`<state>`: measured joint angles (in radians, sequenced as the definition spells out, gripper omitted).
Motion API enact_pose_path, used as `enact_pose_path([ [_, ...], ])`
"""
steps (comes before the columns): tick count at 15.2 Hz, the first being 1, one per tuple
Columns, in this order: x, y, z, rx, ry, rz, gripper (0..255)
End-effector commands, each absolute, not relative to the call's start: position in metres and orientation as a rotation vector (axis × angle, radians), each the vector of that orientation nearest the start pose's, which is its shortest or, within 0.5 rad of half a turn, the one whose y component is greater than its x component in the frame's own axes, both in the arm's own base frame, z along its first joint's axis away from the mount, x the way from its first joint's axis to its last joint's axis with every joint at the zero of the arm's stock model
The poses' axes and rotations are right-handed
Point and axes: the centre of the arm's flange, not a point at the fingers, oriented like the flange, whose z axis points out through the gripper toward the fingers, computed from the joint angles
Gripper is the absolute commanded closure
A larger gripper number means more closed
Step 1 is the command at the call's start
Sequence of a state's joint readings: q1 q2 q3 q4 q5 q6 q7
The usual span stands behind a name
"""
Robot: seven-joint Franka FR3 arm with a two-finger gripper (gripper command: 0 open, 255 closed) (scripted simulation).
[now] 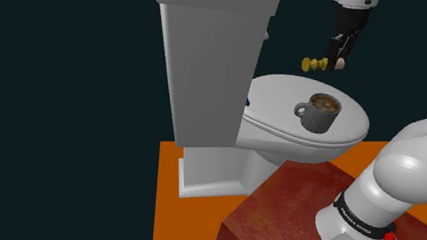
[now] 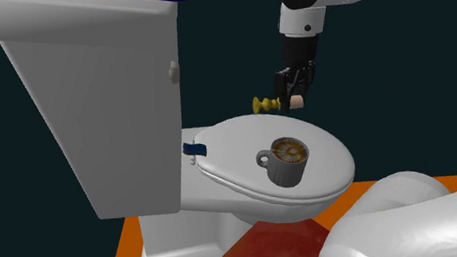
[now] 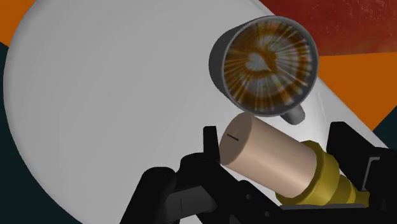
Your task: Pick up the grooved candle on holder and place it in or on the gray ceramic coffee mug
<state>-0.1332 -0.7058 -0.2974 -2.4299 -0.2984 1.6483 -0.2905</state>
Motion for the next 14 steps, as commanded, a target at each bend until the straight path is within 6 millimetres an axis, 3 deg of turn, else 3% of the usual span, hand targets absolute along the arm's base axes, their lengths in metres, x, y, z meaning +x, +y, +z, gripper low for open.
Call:
enact_pose_path([
  [1, 0.258, -0.200, 0.525, -3.205, 0.039, 0.196, 255],
  [14, 0.258, -0.200, 0.456, -3.205, 0.039, 0.196, 255],
])
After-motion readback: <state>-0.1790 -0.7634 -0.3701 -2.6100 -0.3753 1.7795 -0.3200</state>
